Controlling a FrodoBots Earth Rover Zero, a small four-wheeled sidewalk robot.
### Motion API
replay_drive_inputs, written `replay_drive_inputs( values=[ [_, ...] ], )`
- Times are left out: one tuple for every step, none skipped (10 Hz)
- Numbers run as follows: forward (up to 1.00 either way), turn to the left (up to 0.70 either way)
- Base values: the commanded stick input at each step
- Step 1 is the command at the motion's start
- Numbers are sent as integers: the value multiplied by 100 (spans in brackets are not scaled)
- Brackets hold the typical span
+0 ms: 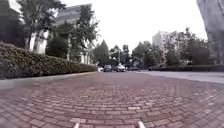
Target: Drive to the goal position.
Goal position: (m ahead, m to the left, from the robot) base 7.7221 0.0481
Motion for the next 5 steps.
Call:
replay_drive_inputs(
  values=[
    [70,0],
    [70,0],
    [70,0],
    [70,0],
    [70,0]
  ],
)
